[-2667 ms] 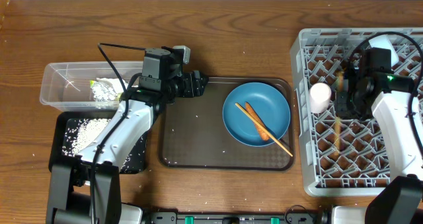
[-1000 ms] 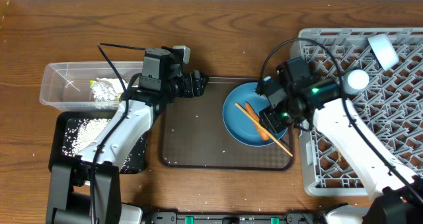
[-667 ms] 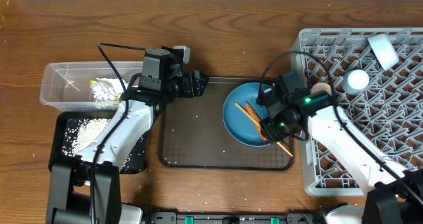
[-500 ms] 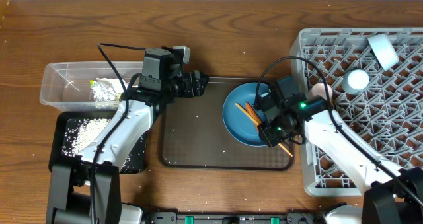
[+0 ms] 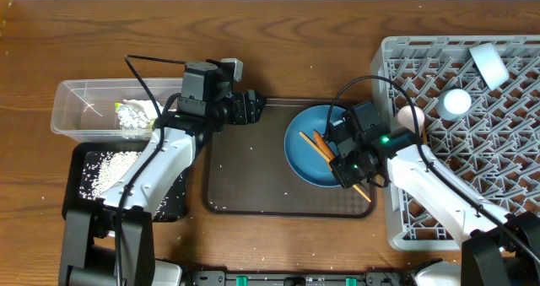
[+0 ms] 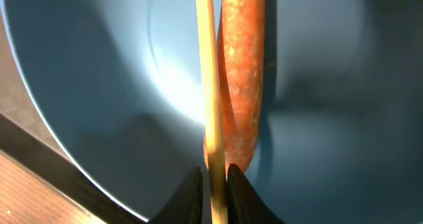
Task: Sort waste into correct bins and load items into the dishwasher rack
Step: 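Lower the right gripper and pinch the second wooden chopstick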
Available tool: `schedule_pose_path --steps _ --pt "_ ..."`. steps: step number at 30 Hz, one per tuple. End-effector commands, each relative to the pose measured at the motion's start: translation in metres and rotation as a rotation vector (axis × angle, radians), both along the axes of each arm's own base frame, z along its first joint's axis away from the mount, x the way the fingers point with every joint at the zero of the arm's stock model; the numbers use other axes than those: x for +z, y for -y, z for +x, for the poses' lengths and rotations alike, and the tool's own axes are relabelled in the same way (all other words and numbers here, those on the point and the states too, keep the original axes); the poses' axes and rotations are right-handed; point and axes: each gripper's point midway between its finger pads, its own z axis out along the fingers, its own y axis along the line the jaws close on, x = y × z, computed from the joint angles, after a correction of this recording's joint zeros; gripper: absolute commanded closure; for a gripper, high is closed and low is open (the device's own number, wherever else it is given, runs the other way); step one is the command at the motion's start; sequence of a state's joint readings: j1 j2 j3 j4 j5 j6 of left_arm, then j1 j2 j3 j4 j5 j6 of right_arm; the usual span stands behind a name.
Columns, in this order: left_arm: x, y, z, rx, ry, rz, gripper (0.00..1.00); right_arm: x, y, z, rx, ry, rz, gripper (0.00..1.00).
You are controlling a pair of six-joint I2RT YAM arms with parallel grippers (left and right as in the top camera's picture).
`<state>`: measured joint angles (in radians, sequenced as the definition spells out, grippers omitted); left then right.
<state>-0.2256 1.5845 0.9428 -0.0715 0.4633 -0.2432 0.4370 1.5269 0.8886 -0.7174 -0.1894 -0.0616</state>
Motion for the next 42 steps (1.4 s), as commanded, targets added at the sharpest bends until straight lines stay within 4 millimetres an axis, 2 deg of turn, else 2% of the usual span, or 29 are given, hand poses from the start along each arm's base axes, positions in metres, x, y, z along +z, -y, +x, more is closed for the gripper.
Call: schedule_pose_path --steps 1,7,14,20,32,39,42 --pt "-0.0033 -0.0017 0.0001 0.012 -0.008 0.007 0.28 -0.0032 -0.0016 -0.0033 0.008 -0.008 -0.003 0.88" --pt "-0.0033 -0.0017 0.0001 0.012 -0.008 0.007 0.28 -0.0034 -0.0006 -0.0029 0.007 -0.006 -0.009 0.89" --pt "-0.0033 -0.0017 0.0001 0.012 -0.008 0.007 0.28 -0.0038 0.0003 -0.0048 0.007 -0.014 -0.013 0.77" --pt "-0.0033 -0.0017 0.0001 0.012 -0.008 0.007 0.28 -0.0038 0.0 -0.0045 0.007 -0.013 -0.012 0.78" --pt "-0.0032 -0.0019 0.0002 0.012 -0.007 0.007 0.28 -0.007 0.002 -0.0084 0.007 -0.025 -0.018 0.87" --pt "-0.0032 -0.0017 0.0002 0.012 -0.007 0.007 0.28 -0.0072 0.0025 -0.0095 0.007 -0.03 -0.02 0.87" --pt "-0.0032 -0.0017 0.0002 0.012 -0.007 0.007 0.28 -0.0072 0.0025 -0.0095 0.007 -0.03 -0.02 0.91"
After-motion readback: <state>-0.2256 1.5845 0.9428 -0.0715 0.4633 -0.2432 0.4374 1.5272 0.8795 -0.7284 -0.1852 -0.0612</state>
